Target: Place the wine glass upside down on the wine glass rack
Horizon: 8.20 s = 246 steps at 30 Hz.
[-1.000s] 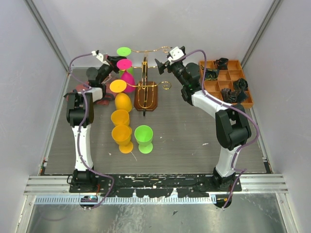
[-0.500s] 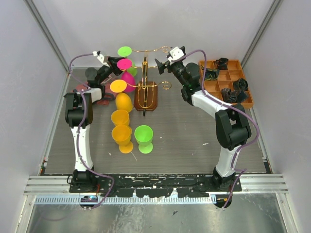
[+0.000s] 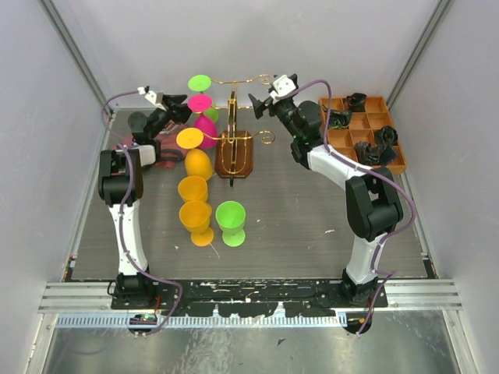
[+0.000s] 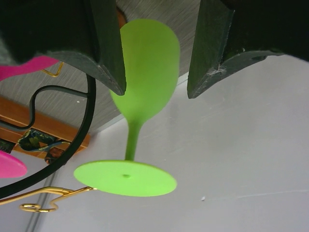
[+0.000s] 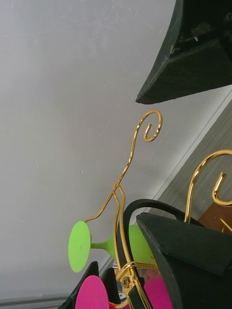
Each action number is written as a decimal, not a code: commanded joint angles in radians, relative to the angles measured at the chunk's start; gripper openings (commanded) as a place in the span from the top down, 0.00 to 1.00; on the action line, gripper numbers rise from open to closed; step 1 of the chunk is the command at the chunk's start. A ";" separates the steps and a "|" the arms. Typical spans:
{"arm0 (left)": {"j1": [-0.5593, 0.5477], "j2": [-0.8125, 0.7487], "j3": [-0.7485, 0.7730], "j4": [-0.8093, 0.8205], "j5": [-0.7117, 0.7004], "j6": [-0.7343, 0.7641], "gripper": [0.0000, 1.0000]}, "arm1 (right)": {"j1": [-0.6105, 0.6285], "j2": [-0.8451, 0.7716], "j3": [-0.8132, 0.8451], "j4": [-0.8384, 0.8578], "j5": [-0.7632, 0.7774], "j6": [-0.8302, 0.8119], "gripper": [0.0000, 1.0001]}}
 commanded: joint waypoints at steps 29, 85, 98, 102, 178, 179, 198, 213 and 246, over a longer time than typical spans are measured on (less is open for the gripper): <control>-0.069 -0.872 -0.394 -1.099 -0.574 0.499 0.38 | -0.028 -0.105 0.051 0.023 0.152 0.089 0.00; -0.373 -1.127 -0.485 -1.889 -0.683 0.222 0.48 | -0.130 -0.109 0.103 0.095 0.195 -0.040 0.00; -0.389 -1.098 -0.481 -1.895 -0.739 0.234 0.90 | -0.144 -0.107 0.098 0.099 0.185 -0.030 0.00; -0.388 -1.115 -0.484 -1.897 -0.797 0.242 0.98 | -0.145 -0.101 0.103 0.099 0.184 -0.029 0.00; -0.451 -0.644 -0.231 0.074 -0.629 0.826 1.00 | -0.205 0.118 0.770 -0.406 -0.431 1.627 0.13; -0.453 -0.645 -0.233 0.077 -0.631 0.819 1.00 | -0.205 0.121 0.757 -0.369 -0.430 1.644 0.13; -0.487 -0.616 -0.202 0.072 -0.596 0.756 1.00 | -0.163 0.234 0.804 -0.251 -0.405 1.733 0.19; -0.505 -0.576 -0.165 0.049 -0.574 0.744 1.00 | -0.153 0.280 0.831 -0.180 -0.394 1.768 0.31; -0.537 -0.655 -0.300 -0.110 -0.579 0.783 0.31 | -0.211 0.190 0.810 -0.149 -0.140 1.177 0.99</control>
